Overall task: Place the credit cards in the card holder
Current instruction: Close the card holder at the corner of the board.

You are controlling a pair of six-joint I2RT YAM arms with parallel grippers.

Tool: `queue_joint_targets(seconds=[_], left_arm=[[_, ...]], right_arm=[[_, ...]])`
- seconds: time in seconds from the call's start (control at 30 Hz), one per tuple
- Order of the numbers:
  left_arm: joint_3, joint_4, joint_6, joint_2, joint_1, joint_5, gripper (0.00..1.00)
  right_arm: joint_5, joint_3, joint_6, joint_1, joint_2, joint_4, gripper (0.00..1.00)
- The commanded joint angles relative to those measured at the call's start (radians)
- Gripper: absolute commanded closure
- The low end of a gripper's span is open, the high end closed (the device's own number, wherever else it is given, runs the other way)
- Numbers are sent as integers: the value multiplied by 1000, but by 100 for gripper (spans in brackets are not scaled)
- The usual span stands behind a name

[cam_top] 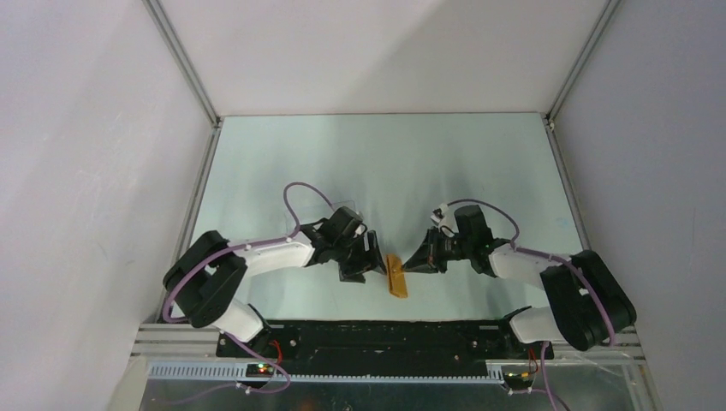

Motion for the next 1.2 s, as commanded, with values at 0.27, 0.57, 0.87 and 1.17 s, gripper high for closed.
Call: queue_joint_targets(seconds=[0.27, 0.57, 0.87, 1.17], left_arm=[[170, 15, 47, 133, -17, -4, 39], [285, 15, 40, 213, -66, 20, 43], [309, 15, 29, 257, -103, 13, 56], [309, 15, 24, 241, -142, 1, 82]], right_arm=[[-148, -83, 2, -128, 74, 81, 100], [-239, -106, 4, -193, 112, 141, 57], [-225, -120, -41, -236, 5, 33, 43], [-186, -125, -35, -238, 22, 8, 57]])
